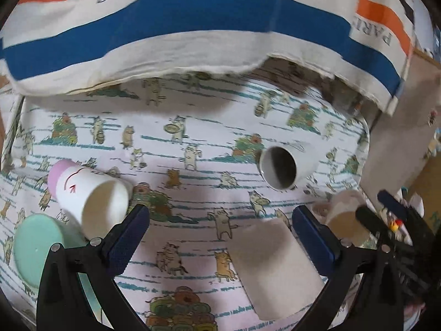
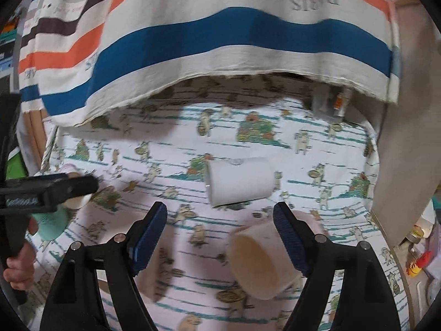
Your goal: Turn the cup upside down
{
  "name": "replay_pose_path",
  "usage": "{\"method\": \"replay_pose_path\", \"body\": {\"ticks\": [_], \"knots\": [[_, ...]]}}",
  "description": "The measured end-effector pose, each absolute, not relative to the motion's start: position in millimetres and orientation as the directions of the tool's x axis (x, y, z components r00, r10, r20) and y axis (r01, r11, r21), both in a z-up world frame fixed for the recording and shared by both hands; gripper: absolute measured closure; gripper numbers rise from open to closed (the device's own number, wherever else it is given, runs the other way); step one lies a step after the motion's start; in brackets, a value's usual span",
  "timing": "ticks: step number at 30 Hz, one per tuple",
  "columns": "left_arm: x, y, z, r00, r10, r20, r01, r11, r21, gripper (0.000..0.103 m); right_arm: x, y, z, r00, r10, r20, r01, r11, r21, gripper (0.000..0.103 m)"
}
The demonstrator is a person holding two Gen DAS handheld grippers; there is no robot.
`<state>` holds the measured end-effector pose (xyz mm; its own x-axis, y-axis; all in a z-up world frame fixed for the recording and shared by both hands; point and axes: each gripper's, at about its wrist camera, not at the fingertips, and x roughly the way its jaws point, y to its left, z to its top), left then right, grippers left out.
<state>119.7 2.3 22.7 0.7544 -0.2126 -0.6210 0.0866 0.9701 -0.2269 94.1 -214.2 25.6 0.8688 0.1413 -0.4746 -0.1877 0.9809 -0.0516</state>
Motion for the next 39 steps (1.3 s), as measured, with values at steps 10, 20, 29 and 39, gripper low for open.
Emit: {"method": "replay_pose_path", "body": {"ticks": [10, 20, 29, 39], "knots": [[124, -5, 19, 0.731, -0.129, -0.67, 0.022, 0.986, -0.166, 0.0, 103, -248, 17, 0.868, 0.172, -0.466, -0.149, 0.985, 0.086, 0.022], [124, -25, 13, 0.612, -0.179, -0.771, -0.058, 0.961, -0.27, 0.001, 87, -229, 12, 0.894, 0.177, -0.411, -0.182, 0.983, 0.026, 0.022], [129, -54, 6, 0.556, -0.136, -0.82, -0.106, 0.967, -0.232, 0.006, 69, -221, 18, 0.929, 0.166, -0.33, -0.192, 0.98, -0.048, 0.019], [142, -59, 0, 0.527, -0.084, -0.846, -0.164, 0.967, -0.197, 0.014, 77, -248, 24, 0.954, 0.044, -0.297, -0.041, 0.999, 0.016, 0.018]]}}
